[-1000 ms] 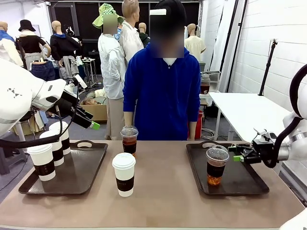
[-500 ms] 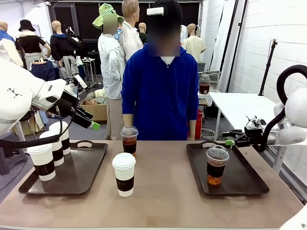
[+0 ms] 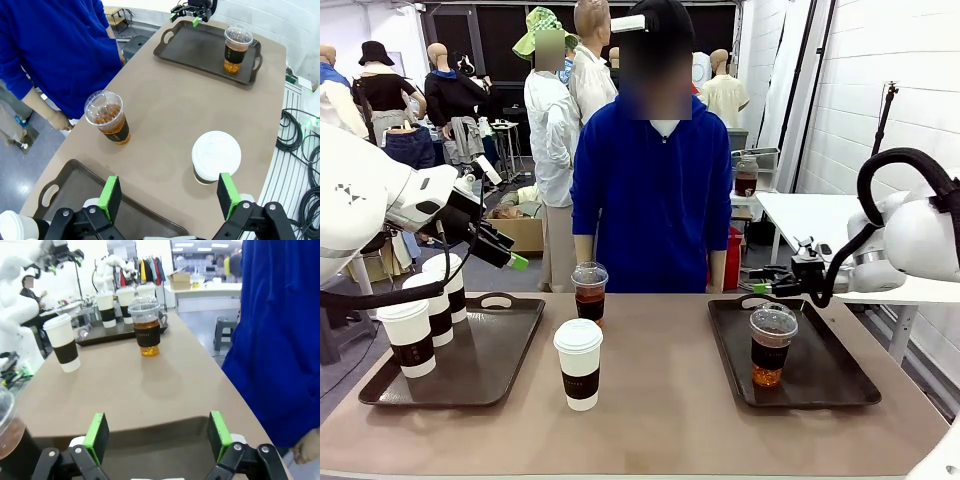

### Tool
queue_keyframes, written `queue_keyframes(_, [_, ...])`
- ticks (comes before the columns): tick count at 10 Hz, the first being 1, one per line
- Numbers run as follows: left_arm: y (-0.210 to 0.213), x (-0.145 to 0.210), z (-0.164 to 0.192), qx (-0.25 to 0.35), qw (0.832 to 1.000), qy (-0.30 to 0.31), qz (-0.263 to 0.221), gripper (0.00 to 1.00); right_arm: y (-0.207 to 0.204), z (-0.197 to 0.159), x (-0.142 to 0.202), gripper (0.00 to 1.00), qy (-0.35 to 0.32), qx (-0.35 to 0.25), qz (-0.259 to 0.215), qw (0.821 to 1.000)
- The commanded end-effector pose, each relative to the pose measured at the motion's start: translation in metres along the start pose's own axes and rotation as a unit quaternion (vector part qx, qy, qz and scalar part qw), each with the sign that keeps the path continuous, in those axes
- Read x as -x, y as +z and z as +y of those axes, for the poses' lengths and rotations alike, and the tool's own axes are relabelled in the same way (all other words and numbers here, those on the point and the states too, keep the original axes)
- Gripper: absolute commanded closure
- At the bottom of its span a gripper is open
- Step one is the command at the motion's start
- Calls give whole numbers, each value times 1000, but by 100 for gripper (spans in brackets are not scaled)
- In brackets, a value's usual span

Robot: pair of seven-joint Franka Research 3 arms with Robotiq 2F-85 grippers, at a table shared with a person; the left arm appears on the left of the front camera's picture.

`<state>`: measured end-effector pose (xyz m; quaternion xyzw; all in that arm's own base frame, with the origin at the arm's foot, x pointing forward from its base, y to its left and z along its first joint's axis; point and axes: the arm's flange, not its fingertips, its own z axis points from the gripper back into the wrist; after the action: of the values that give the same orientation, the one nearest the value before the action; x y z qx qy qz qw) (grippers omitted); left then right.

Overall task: Distribute the coffee onto the tray.
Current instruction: Pick up another iced Americano from the middle of the table and place it on the right Handle tray.

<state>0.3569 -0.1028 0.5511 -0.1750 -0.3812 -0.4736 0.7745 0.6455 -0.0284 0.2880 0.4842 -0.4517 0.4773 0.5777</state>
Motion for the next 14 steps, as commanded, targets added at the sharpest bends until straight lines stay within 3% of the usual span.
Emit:
queue_keyframes(1, [-1, 2, 3, 7, 1000, -7, -5, 0, -24, -16, -2, 0, -24, -1, -6, 1000])
queue_keyframes(4, [-1, 2, 3, 7, 1000, -7, -5, 0, -52, -17, -5, 0, -38, -13, -5, 999])
queue_keyframes(12, [-1, 2, 3, 7, 1000, -7, -5, 0, -50, -9, 0, 0, -28, -22, -2, 999])
queue_keyframes(14, [-1, 2, 3, 7, 1000, -7, -5, 0, -72, -12, 4, 0, -14, -5, -18, 1000])
